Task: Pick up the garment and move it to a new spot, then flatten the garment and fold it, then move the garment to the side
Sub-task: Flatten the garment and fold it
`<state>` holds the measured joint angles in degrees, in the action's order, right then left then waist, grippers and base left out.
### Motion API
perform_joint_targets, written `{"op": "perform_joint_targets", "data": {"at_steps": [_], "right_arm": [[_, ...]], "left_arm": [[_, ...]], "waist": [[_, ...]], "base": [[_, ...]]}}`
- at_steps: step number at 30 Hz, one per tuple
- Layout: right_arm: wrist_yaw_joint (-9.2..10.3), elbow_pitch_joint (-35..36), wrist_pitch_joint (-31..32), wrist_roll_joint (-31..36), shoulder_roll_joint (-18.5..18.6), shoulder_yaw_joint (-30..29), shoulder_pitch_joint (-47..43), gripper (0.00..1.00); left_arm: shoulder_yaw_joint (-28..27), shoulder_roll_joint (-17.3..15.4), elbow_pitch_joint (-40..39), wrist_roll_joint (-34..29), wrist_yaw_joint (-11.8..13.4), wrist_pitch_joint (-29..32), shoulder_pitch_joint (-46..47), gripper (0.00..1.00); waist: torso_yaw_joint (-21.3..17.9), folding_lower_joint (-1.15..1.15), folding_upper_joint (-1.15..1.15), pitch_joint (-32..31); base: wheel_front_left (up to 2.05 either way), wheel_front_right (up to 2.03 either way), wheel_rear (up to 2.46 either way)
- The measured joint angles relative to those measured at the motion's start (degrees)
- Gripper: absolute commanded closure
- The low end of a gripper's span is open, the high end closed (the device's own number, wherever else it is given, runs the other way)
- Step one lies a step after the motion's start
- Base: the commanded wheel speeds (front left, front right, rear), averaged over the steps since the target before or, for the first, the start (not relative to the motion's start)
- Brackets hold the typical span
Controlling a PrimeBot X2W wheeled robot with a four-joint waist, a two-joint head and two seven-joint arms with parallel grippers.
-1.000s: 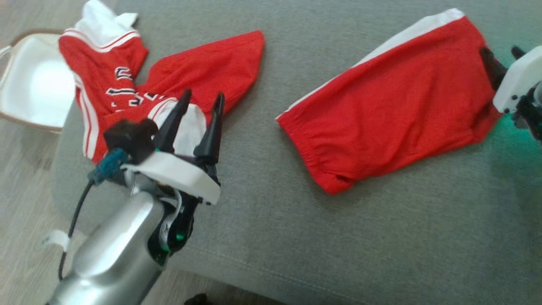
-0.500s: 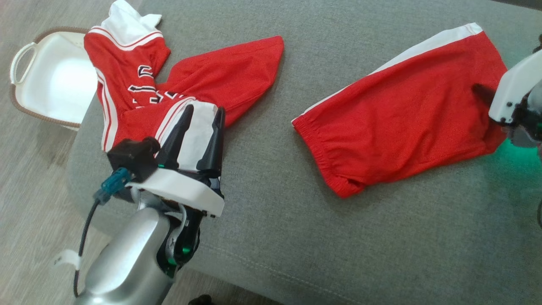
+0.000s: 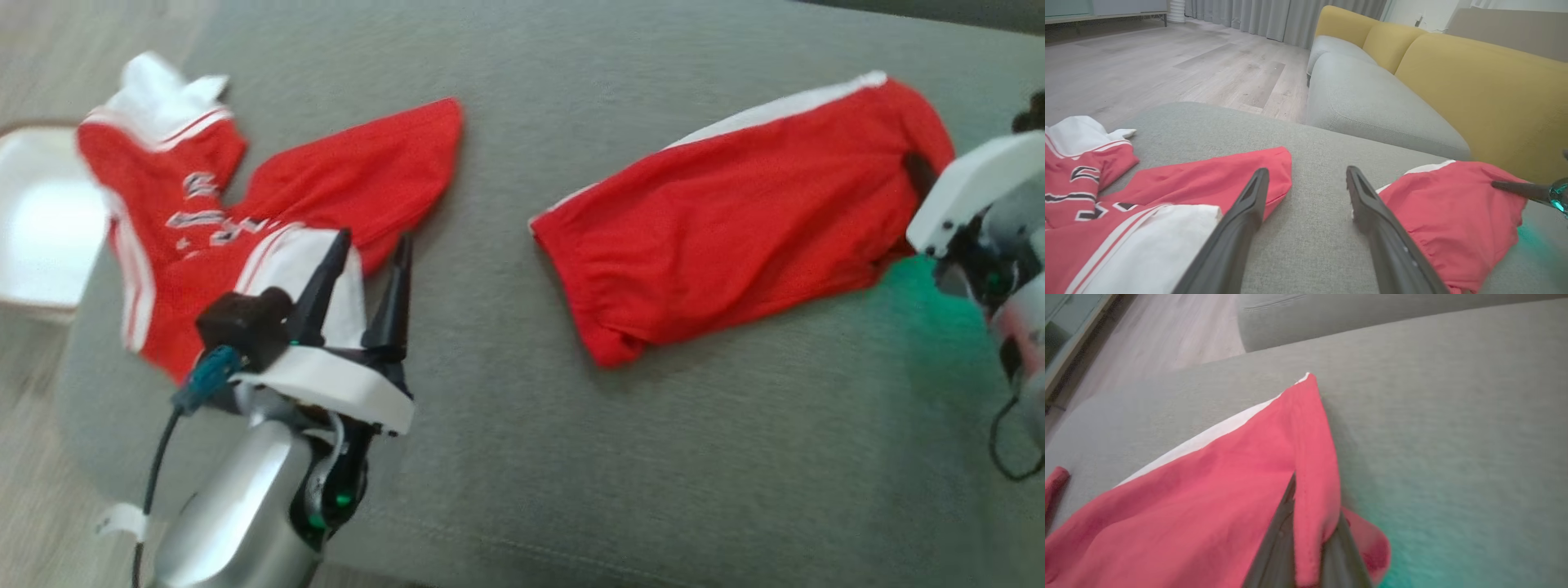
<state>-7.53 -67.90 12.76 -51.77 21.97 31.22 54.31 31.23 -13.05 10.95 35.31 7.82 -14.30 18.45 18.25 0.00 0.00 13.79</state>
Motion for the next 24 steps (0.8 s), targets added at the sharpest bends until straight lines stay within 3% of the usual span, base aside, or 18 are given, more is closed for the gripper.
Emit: {"op": "perform_joint_targets", "data": {"at_steps": [7,13,24], "right_arm": [[0.0,-0.24,-2.02,-2.49,0.34,-0.37,-3.78,1.0],[0.0,-0.55,-5.34,-3.23,2.78,-0.85,-4.6,1.0],[0.0,1.59,-10.16,-4.25,6.04,-0.56,-8.25,1.0]], "left_arm": [[-0.59,-1.65,-0.15,-0.94,1.03,0.03,-1.8,0.0],[-0.57,-2.59,-1.13,-0.94,1.81,0.19,-3.22,0.0],[-0.32,-2.72,-1.57,-0.93,1.86,0.67,-4.45,0.0]], "waist": [[-6.99,0.0,0.0,-2.52],[-12.18,0.0,0.0,-4.41],[-12.77,0.0,0.0,-6.75]], "base": [[0.0,0.0,0.0],[0.0,0.0,0.0],[0.0,0.0,0.0]]}}
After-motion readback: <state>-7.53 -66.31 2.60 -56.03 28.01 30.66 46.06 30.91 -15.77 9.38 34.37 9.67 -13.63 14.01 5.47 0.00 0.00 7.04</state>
